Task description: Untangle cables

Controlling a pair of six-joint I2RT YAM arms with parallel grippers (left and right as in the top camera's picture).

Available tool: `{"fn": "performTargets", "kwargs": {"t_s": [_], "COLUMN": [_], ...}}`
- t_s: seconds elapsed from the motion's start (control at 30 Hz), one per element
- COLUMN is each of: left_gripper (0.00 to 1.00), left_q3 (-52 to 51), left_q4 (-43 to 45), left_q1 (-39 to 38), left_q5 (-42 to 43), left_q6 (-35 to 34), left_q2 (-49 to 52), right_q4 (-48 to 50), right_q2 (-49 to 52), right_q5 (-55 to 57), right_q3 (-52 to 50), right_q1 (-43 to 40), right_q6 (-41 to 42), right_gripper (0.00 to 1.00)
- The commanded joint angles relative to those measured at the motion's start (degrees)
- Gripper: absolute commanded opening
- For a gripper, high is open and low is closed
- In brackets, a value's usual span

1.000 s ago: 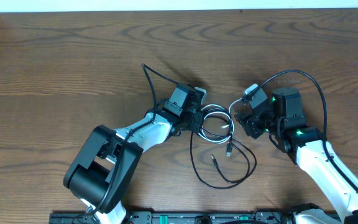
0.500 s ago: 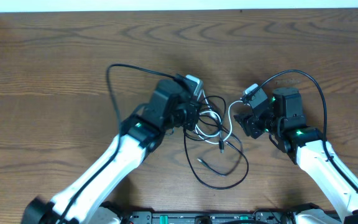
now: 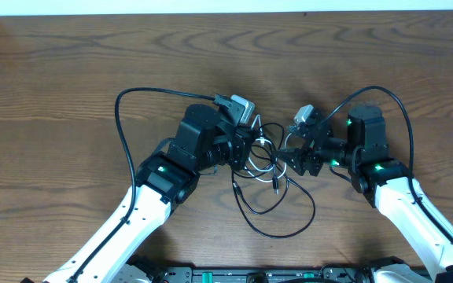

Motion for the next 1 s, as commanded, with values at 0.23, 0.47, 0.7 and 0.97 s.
{"fn": "performTargets", "kwargs": {"t_s": [0.23,0.47,0.7,0.97], "left_gripper": [0.08,0.08,0.12,0.29], "left_q3": [0.3,0.3,0.3,0.3], "left_q4": [5.2,5.4,-0.5,-2.4], "left_q1": [0.1,0.3,0.3,0.3], "left_q5": [13.7,12.5,1.2,-0.8], "left_q6": [-2.7,-2.6,-2.6,-2.6], "left_q2": [-3.5,-6.8,-5.2,-2.9], "right_q4": [0.2,0.7,26.0,55.2], "right_q2": [0.0,0.0,-1.4,-2.8], "right_q5": [13.2,20.4,9.4,6.6], "right_q3": [0.3,0.3,0.3,0.3], "right_q1": [0.6,0.6,0.5,0.5], "right_q6": [0.0,6.3,22.2,37.3], "right_gripper": [0.67,0.01,0.01,0.01]}}
